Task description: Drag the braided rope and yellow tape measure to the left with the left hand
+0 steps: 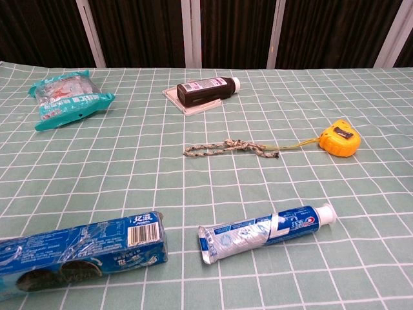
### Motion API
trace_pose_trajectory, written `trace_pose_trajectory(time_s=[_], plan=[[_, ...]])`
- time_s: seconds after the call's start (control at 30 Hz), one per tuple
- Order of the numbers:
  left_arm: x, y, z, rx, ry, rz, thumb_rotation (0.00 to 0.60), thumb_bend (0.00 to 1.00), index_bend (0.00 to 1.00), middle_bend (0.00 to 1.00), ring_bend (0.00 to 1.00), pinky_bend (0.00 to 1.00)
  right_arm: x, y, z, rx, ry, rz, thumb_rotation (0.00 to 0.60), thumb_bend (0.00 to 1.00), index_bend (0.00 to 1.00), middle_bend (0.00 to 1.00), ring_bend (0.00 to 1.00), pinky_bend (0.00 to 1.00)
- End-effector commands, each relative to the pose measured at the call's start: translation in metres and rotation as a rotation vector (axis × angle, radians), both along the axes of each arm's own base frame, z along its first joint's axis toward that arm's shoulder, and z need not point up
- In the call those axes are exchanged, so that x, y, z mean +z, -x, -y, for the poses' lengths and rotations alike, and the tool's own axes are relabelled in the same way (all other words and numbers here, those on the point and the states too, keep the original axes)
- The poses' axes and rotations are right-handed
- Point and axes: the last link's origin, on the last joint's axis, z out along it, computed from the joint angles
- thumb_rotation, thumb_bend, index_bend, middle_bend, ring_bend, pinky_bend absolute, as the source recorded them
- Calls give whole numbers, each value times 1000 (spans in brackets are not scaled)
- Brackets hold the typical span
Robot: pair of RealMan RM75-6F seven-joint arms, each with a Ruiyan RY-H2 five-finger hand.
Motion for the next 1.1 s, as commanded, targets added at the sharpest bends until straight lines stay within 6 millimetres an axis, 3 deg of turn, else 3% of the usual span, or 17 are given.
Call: trace_pose_trajectory(time_s=[0.03, 0.83, 1.0, 1.1], plan=[[-1, -1, 0, -1, 2, -1, 600, 8, 0, 0, 0, 0, 1, 1, 0, -3, 1, 2, 600, 114, 0, 0, 0, 0], [-7, -6, -4, -29, 47, -26, 600, 11, 0, 0, 0, 0, 7, 5, -3, -17, 23, 11, 600, 115, 0, 0, 0, 0], [-6, -18, -17, -101, 88, -82, 600, 39, 4, 0, 0, 30, 7, 5, -2, -26, 22, 23, 600, 116, 0, 0, 0, 0], [-9, -32, -35, -130, 112, -82, 600, 77, 88, 0, 0, 31, 7, 5, -1, -27, 19, 26, 600, 114, 0, 0, 0, 0]])
